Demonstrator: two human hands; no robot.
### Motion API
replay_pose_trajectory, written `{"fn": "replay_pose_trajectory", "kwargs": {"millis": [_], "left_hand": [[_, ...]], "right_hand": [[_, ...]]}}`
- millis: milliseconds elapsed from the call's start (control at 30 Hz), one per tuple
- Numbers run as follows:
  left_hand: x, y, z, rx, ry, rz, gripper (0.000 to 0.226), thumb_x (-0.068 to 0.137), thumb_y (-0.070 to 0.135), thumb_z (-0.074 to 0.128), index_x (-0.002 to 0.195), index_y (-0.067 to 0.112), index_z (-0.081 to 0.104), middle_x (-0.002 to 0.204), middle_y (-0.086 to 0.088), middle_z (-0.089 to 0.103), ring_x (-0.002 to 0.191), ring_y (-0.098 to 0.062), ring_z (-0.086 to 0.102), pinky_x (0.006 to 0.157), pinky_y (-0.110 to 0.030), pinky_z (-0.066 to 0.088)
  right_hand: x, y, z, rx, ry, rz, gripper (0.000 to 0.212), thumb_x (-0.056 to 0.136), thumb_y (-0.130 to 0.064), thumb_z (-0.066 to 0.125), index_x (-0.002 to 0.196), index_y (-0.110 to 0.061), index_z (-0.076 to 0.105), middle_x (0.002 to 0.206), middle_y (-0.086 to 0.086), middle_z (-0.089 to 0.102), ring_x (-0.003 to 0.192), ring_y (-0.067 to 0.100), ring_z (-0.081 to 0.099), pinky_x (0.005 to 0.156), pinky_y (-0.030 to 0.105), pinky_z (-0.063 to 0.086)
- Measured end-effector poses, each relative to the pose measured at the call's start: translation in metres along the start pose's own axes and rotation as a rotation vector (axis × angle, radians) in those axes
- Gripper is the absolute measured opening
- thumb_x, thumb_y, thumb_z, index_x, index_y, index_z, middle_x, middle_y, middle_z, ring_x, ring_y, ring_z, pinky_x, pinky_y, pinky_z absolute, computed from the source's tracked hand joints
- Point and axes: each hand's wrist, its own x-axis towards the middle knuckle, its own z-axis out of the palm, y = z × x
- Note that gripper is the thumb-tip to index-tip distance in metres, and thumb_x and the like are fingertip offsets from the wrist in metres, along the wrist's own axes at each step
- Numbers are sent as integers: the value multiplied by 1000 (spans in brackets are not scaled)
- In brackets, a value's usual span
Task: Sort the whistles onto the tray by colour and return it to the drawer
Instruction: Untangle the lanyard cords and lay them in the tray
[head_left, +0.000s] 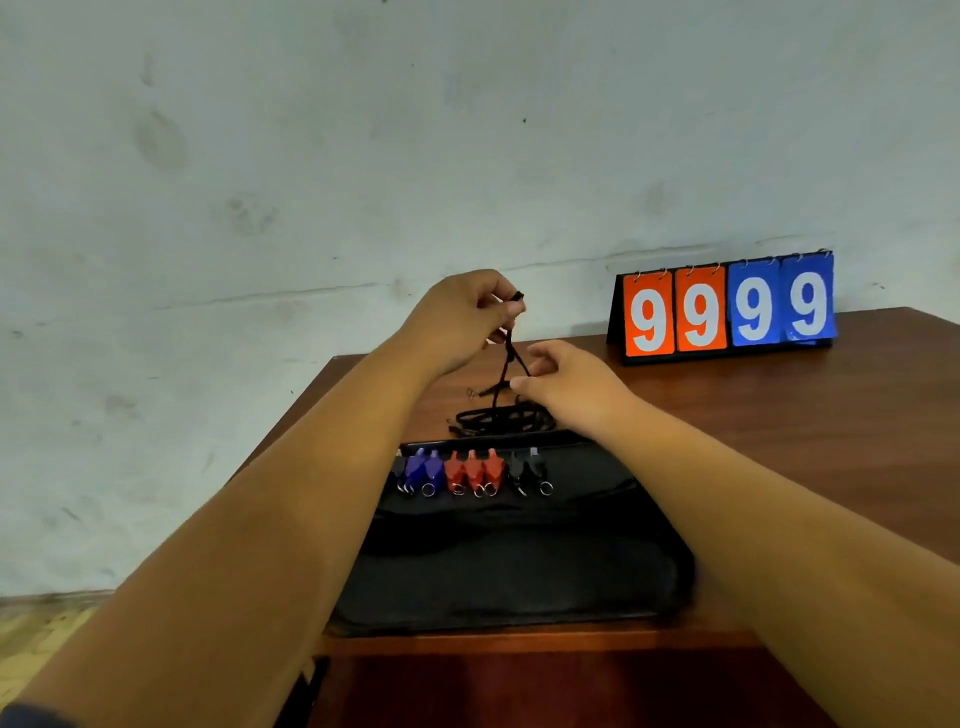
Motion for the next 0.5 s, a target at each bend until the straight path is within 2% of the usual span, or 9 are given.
{"fn": "replay_pose_trajectory", "kwargs": {"millis": [67, 133, 200, 233, 367, 500], "left_hand": [[-3, 13, -7, -43, 15, 1, 10, 104, 25, 68, 111, 19, 74, 96, 3, 80, 84, -13, 80, 86, -38, 64], [-7, 21, -13, -55, 33, 4, 12, 104, 24, 69, 112, 17, 74, 97, 0, 80, 83, -14, 80, 83, -39, 65], [-11, 27, -19, -74, 60, -5, 14, 104, 24, 68, 112, 15, 74, 96, -3, 80, 82, -16, 80, 82, -40, 66], [-11, 27, -20, -99, 77, -19, 15, 104, 26, 68, 112, 15, 74, 96, -3, 80, 83, -17, 80, 81, -40, 66], [-21, 29, -36, -258, 125, -106, 20, 105, 33, 63, 113, 18, 75, 98, 0, 82, 87, -19, 80, 81, -39, 66], [-28, 27, -41, -334, 129, -186, 25, 106, 25, 56, 124, 22, 73, 108, 4, 80, 97, -16, 78, 88, -38, 66]], "right_hand": [[-4, -8, 2, 66, 20, -32, 54, 99, -38, 74, 148, -25, 57, 124, -13, 67, 111, 8, 64, 86, 24, 48], [-8, -15, 3, 119, 77, -72, 37, 101, -36, 73, 136, -27, 66, 116, -13, 72, 107, 7, 68, 88, 24, 52], [-11, -24, 3, 220, 114, -87, 18, 104, -33, 69, 119, -27, 74, 103, -8, 80, 96, 12, 75, 90, 29, 59], [-13, -27, 0, 267, 118, -83, 14, 105, -31, 67, 114, -26, 76, 96, -7, 82, 91, 15, 77, 86, 27, 60], [-23, -46, -13, 329, 126, -114, 18, 109, -32, 61, 109, -26, 78, 89, -4, 83, 79, 13, 78, 73, 21, 57], [-31, -63, -32, 311, 179, -145, 22, 108, -35, 58, 112, -28, 78, 92, -5, 82, 82, 13, 79, 79, 27, 56]]}}
